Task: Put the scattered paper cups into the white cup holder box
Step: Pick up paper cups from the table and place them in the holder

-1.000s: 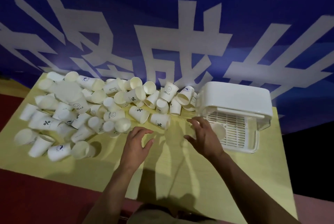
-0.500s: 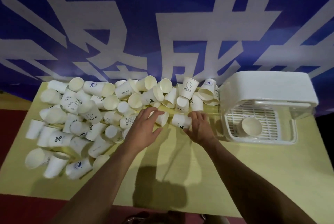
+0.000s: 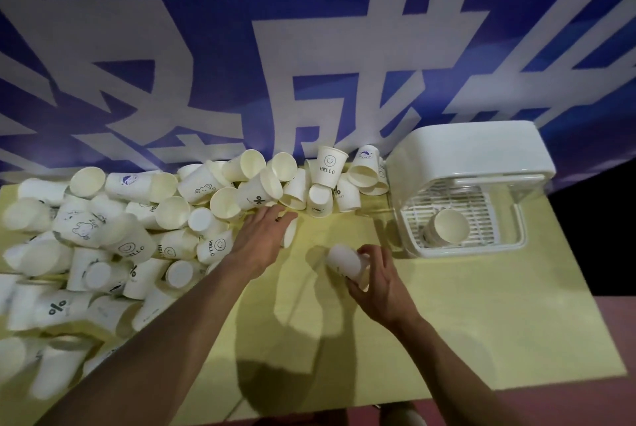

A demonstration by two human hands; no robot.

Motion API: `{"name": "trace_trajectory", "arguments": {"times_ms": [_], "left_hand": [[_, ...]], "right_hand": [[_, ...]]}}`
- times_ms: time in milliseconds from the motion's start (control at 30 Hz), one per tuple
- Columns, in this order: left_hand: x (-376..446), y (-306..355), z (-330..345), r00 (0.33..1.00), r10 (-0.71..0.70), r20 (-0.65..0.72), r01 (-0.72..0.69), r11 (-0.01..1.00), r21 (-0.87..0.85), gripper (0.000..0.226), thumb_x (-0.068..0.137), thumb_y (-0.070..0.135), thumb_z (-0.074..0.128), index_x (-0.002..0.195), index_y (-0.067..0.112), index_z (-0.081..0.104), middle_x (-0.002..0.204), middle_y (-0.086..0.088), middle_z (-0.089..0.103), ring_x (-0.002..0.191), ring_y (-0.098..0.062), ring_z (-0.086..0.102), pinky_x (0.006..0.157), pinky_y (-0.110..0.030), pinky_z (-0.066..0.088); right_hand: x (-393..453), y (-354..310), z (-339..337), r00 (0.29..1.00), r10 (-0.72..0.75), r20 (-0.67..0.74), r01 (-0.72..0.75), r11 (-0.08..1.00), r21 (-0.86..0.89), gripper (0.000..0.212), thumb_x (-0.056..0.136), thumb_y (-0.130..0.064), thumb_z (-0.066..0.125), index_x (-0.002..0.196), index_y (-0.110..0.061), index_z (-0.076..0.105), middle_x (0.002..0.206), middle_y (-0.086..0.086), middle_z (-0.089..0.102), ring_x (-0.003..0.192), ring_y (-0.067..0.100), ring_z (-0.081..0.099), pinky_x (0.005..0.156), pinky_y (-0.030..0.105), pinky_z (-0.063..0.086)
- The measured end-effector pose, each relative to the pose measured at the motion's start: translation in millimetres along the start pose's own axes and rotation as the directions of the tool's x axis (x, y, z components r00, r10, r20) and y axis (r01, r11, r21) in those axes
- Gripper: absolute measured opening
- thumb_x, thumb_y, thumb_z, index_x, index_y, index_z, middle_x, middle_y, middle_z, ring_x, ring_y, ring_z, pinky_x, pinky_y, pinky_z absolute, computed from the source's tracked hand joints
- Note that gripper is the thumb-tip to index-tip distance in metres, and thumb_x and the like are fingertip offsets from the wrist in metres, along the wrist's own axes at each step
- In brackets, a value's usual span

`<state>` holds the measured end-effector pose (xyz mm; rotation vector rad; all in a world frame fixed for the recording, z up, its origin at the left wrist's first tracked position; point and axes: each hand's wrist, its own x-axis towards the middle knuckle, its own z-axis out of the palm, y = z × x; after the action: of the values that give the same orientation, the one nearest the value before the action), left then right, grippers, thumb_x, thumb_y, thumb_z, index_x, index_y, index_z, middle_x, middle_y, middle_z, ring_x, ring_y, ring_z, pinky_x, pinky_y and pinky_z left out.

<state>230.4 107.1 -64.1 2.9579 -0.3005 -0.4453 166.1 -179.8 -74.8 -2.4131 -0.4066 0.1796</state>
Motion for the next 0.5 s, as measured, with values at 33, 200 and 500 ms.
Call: {"name": "trace_trajectory", "arguments": {"times_ms": [33,200,500], "left_hand": [[4,0,1,1.000,-0.001,0.018,0.001,1.000,0.025,0.084,0.081,0.008,0.072,0.152,0.031,0.034,0.156,0.001,0.034,0.141,-0.026,0.032,0.108,-0.041,0.039],[12,7,7,0.994,0.016,0.111,-0.025,0.996,0.080,0.081,0.086,0.003,0.062,0.155,0.031,0.030,0.153,0.001,0.037,0.135,-0.026,0.037,0.106,-0.040,0.038],[6,55,3,0.999,0.002,0.053,0.004,0.992,-0.126,0.077,0.085,0.033,0.074,0.151,0.025,0.036,0.137,-0.004,0.042,0.119,-0.028,0.048,0.094,-0.039,0.044]], "right_hand": [[-6,-3,-5,1.000,-0.009,-0.004,0.010,1.000,0.015,0.060,0.084,-0.022,0.078,0.131,-0.006,0.044,0.125,0.003,0.045,0.106,0.026,0.052,0.087,0.037,0.055],[-8,-9,-18,0.999,-0.002,-0.037,0.004,0.998,0.061,0.060,0.086,-0.022,0.078,0.134,-0.008,0.044,0.126,-0.003,0.043,0.109,0.025,0.054,0.093,0.033,0.052],[-10,-9,-62,0.994,0.070,-0.082,-0.054,0.982,0.179,0.059,0.090,-0.029,0.075,0.139,-0.016,0.045,0.129,-0.006,0.044,0.112,0.015,0.055,0.096,0.025,0.047]]}}
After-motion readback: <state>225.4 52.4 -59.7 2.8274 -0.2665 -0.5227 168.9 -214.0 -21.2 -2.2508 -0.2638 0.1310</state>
